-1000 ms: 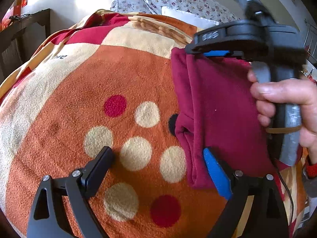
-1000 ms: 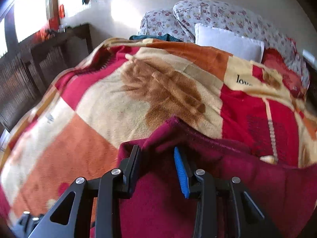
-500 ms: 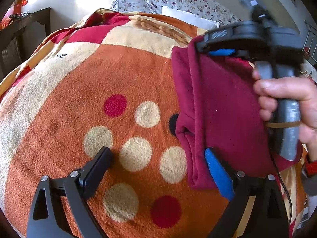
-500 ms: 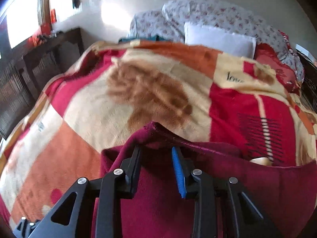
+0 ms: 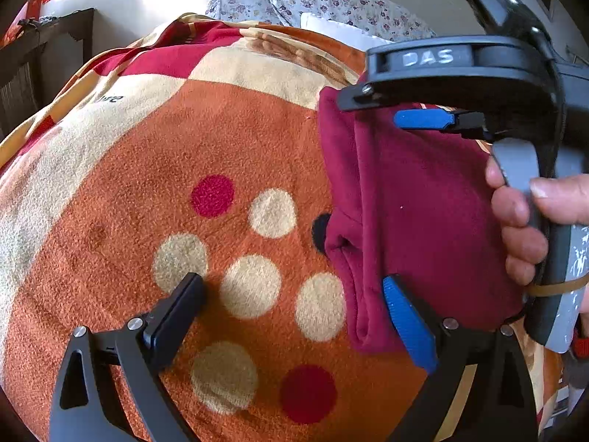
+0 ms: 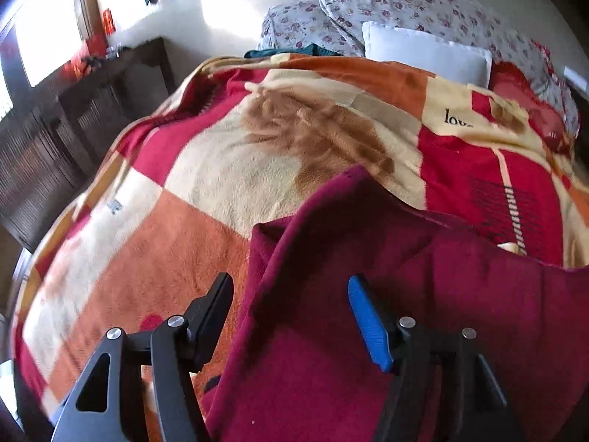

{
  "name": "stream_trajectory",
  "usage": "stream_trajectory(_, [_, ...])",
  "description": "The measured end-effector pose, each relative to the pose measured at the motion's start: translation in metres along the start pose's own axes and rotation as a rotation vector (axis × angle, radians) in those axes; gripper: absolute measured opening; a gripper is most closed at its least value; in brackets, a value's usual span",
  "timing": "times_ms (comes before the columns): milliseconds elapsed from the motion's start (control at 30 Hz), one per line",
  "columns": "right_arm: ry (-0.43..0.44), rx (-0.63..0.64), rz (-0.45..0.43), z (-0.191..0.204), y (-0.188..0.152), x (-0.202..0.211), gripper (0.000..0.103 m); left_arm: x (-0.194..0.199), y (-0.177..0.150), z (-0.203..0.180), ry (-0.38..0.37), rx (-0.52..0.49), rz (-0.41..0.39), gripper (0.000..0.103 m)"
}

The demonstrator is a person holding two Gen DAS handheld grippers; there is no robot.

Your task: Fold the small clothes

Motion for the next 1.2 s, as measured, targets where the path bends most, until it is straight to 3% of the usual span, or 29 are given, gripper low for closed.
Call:
stream_trajectory(200, [-0.053,0.04,0.059,0.008,0.001,-0.019,0.087,0.0,-0.001,0.0,-0.003,0.002,0.0,0.097])
stream_trajectory(433, [-0.194,0.231,0.09,0.029,-0.006,-0.039,0.089,0.001,-0.001,0.0,-0.007,0.005,-0.001,0.097])
stream_trajectory(500, [-0.238,0.28,0.069,0.031,-0.012,-0.04,0.082,0.001,-0.001,0.0,-0.007,0.005,-0.001,0.097])
stream_trajectory(567, [-0.249,0.312,0.048,0.029,-0.015,-0.036,0.067,0.001,-0.001,0.0,-0.008,0.006,-0.001,0.097])
stream_trajectory(767, [-0.083,0.212,0.029,0.003,-0.008,-0.005,0.026,0.002,0.0,0.0,-0.023,0.015,-0.009,0.098])
stream_trajectory(867, [-0.004,0.129,0.002,-0.006,-0.006,0.011,0.02,0.011,0.0,-0.002,-0.033,0.018,-0.048,0.098])
stream_trajectory(1000, [0.066,0.054,-0.024,-0.015,-0.006,0.026,0.018,0.025,0.0,-0.021,-0.1,-0.049,-0.121,0.098])
stream_trajectory(1100, [0.085,0.039,-0.039,-0.018,-0.007,0.033,0.018,0.02,0.003,-0.03,-0.121,-0.068,-0.107,0.098])
stream_trajectory(1200, [0.107,0.022,-0.052,-0.022,-0.007,0.041,0.017,0.005,0.01,-0.023,-0.125,0.004,-0.056,0.098])
Point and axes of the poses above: each gripper's, at about its wrist camera, not at the fingertips, and x roughly against the way its jaws point, z to its left, y to its top, the point moved 3 cm from there along -x, roughly the way its jaws point, and after that the axes turned 4 degrees about -z, right-handed, at the moved point
